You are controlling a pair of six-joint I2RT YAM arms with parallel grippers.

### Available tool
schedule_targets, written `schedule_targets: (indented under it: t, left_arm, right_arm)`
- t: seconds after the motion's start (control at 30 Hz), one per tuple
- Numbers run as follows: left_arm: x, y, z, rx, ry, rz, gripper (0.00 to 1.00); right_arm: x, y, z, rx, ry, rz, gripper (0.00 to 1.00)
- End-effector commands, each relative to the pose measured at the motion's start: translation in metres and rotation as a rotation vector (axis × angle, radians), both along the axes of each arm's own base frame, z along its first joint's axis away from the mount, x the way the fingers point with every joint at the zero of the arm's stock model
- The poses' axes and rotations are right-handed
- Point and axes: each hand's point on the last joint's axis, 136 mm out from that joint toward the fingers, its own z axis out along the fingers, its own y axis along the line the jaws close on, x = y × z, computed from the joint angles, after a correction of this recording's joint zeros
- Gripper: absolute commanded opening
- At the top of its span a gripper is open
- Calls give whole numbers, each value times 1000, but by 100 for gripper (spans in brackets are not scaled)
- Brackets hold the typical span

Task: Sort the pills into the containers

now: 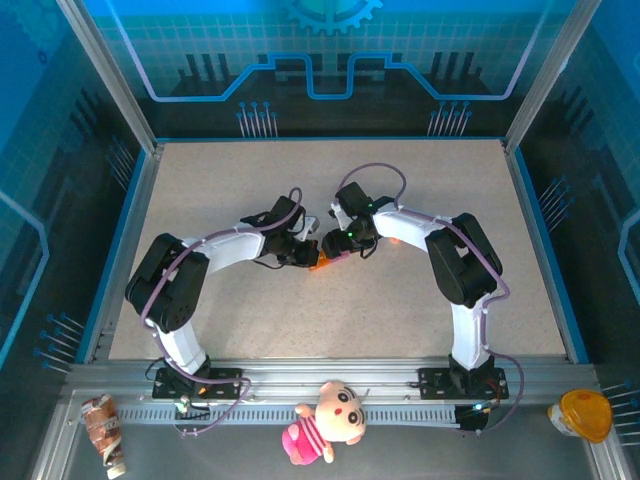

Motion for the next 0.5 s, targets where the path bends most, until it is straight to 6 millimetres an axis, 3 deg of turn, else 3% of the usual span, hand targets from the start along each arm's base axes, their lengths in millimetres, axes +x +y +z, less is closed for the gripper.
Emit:
schedule_targets:
  t: [0.0, 0.47]
  left_arm:
    - [-8, -1, -4, -11, 27, 2, 0]
    - [-11, 4, -30, 29, 60, 14, 0]
  right_arm:
    - [-19, -13, -35, -86, 89, -6, 72]
    - [-20, -13, -36, -88, 94, -3, 72]
